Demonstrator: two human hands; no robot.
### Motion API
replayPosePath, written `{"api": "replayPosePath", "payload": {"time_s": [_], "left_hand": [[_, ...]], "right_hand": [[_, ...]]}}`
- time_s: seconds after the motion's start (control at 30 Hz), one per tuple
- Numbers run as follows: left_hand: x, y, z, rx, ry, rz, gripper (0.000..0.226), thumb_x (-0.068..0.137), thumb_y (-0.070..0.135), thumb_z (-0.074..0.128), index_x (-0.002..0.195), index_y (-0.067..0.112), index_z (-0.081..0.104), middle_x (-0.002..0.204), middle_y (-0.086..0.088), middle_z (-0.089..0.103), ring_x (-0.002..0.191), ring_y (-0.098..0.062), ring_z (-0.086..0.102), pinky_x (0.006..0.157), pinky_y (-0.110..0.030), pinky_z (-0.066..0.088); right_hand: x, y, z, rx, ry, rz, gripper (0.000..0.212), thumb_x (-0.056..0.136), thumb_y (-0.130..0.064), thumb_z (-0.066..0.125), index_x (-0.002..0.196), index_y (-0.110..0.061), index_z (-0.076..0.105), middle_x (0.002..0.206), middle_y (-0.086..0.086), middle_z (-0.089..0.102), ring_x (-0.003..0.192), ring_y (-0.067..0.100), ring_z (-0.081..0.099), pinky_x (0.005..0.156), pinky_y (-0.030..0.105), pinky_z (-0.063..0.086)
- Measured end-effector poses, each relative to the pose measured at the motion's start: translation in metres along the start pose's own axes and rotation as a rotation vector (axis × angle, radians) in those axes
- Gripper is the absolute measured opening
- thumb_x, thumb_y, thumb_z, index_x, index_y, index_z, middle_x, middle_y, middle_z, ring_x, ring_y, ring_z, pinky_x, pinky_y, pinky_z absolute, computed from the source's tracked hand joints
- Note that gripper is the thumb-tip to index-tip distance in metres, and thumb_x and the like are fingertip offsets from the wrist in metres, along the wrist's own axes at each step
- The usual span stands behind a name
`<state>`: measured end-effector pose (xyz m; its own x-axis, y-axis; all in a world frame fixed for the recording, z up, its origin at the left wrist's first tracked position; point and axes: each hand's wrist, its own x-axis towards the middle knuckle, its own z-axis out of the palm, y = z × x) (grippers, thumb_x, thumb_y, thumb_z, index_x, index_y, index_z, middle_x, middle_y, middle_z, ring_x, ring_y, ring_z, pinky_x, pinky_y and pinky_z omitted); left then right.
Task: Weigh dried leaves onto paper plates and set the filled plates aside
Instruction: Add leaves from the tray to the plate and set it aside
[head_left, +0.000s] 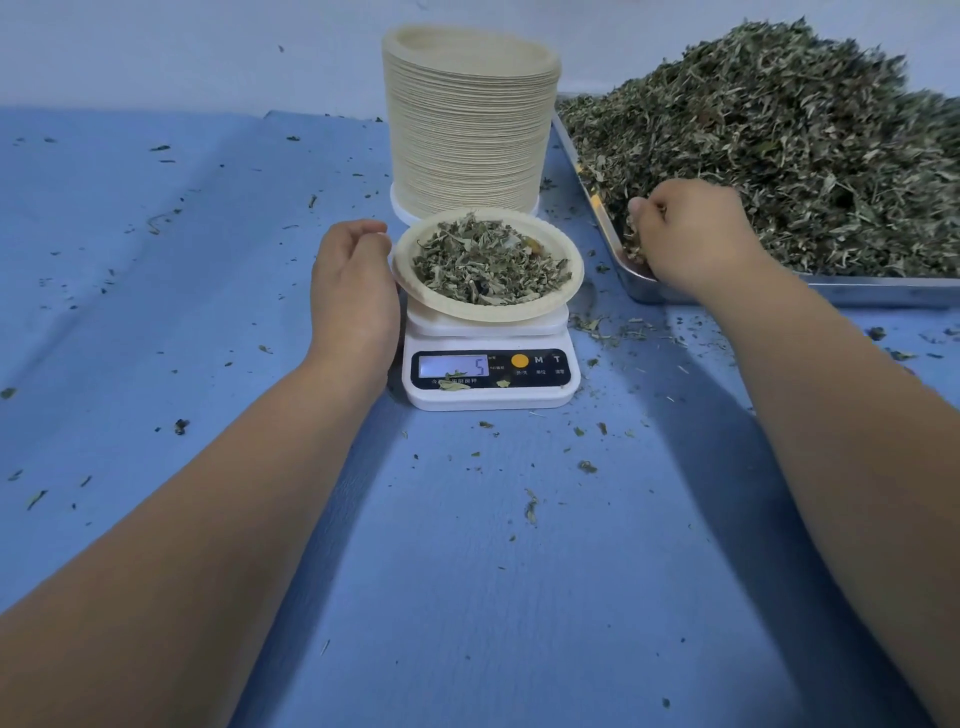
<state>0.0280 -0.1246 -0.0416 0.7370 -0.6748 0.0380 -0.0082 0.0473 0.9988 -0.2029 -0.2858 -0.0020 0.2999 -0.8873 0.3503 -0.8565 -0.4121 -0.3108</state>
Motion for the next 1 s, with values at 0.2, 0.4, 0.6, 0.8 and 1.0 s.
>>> {"api": "replayPosePath", "payload": {"time_s": [0.2, 0.4, 0.6, 0.8, 1.0], "left_hand": [[0.001, -0.001, 0.001, -0.001, -0.006, 0.003, 0.027, 0.08, 0.036, 0.046, 0.1, 0.034, 0.064, 0.112, 0.012, 0.064, 0.108, -0.004, 0.061, 0.103, -0.045, 0.052], [0.002, -0.001, 0.001, -0.008, -0.007, 0.002, 0.029, 0.079, 0.037, 0.047, 0.102, 0.033, 0.065, 0.114, 0.008, 0.064, 0.109, -0.008, 0.062, 0.103, -0.046, 0.053], [0.001, -0.001, 0.001, -0.009, -0.009, 0.008, 0.028, 0.08, 0.038, 0.046, 0.101, 0.033, 0.064, 0.109, 0.011, 0.061, 0.103, -0.003, 0.06, 0.102, -0.043, 0.053], [0.001, -0.001, 0.001, 0.007, -0.002, 0.008, 0.031, 0.079, 0.039, 0.044, 0.103, 0.033, 0.064, 0.105, 0.018, 0.06, 0.096, 0.007, 0.058, 0.098, -0.036, 0.054], [0.001, -0.001, 0.0, 0.021, 0.0, 0.015, 0.034, 0.08, 0.039, 0.044, 0.107, 0.032, 0.064, 0.106, 0.019, 0.059, 0.098, 0.007, 0.057, 0.099, -0.037, 0.053]], "right_hand": [[0.008, -0.014, -0.017, 0.024, 0.163, -0.084, 0.046, 0.106, -0.035, 0.046, 0.08, 0.001, 0.056, 0.063, 0.012, 0.049, 0.054, 0.024, 0.04, 0.058, 0.033, 0.031], [0.004, -0.068, -0.023, 0.135, 0.18, -0.292, 0.042, 0.104, -0.036, 0.048, 0.087, -0.001, 0.064, 0.078, 0.012, 0.061, 0.07, 0.025, 0.052, 0.068, 0.035, 0.04], [0.004, -0.093, -0.008, 0.128, -0.11, -0.331, 0.038, 0.101, -0.04, 0.052, 0.097, -0.006, 0.069, 0.092, 0.012, 0.07, 0.08, 0.024, 0.061, 0.067, 0.032, 0.043], [0.004, -0.086, -0.008, 0.188, -0.094, -0.295, 0.022, 0.096, -0.033, 0.059, 0.092, -0.015, 0.071, 0.089, 0.0, 0.07, 0.083, 0.016, 0.063, 0.068, 0.025, 0.047], [-0.009, -0.077, -0.008, 0.288, 0.009, -0.27, 0.008, 0.089, -0.024, 0.066, 0.087, -0.021, 0.073, 0.08, -0.017, 0.065, 0.073, -0.006, 0.055, 0.066, 0.003, 0.037]]}}
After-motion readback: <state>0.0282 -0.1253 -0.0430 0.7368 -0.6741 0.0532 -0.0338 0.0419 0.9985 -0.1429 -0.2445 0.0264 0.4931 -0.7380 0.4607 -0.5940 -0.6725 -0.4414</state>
